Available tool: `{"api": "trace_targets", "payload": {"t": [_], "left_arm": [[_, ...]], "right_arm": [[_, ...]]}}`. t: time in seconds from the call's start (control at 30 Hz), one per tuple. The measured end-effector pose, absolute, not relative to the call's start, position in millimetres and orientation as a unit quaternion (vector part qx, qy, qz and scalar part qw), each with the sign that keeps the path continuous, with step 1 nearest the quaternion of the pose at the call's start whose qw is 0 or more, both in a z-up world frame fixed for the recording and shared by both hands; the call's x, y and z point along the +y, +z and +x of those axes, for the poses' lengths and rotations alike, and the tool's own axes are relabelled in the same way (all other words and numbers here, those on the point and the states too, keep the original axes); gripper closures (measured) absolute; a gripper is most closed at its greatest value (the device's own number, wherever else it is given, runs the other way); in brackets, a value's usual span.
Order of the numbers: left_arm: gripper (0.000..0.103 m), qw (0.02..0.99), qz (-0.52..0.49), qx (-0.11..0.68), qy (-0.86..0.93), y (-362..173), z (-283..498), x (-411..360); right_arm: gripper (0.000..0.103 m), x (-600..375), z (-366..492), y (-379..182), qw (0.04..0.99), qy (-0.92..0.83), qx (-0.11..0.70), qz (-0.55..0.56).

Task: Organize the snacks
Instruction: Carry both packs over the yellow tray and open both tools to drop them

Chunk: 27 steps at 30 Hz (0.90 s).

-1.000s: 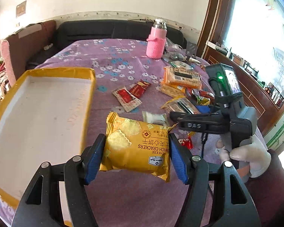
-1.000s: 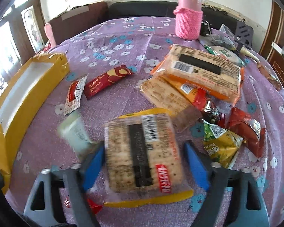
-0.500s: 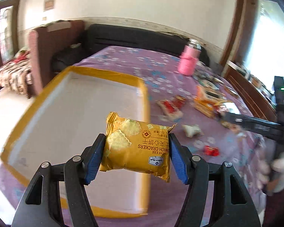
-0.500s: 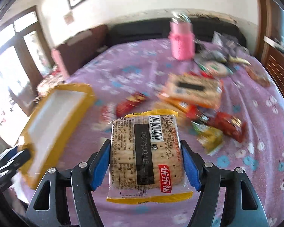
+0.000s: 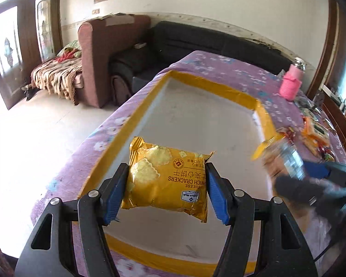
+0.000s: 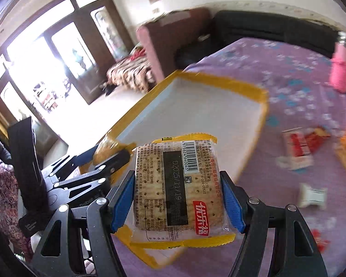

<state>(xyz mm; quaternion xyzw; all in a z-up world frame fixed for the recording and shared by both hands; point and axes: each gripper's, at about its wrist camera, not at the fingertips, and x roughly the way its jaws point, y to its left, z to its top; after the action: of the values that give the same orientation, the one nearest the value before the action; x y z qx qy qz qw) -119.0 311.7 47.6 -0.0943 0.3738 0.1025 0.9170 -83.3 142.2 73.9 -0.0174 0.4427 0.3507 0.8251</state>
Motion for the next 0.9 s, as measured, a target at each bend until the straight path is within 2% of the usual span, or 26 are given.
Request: {"api": "trace_targets", "payload": {"t": [0.3, 0.63, 0.8, 0.9], "left_arm": [[0.036, 0.909, -0.124, 0.38, 0.118, 34.3, -127.3, 331.1], [0.034, 0.901, -0.149, 0.382, 0.144, 42.4, -140.2, 332.9], [0.033, 0.91, -0.122, 0.363, 0.159, 60.3, -152.1, 320.8], [0.029, 0.917, -0.098, 0.349, 0.165, 72.3, -157.9, 308.1]], "right_arm": [[0.033, 184.6, -74.7, 24.4, 0.814, 0.34, 0.467, -0.049], [0.031, 180.9, -81.3, 27.4, 0.816, 0.354, 0.456, -0.043], [0.031, 171.6, -94.3, 44.7, 0.824, 0.366, 0.431, -0.033], [0.031, 160.1, -104.6, 60.0, 0.836, 0.369, 0.404, -0.032]]}}
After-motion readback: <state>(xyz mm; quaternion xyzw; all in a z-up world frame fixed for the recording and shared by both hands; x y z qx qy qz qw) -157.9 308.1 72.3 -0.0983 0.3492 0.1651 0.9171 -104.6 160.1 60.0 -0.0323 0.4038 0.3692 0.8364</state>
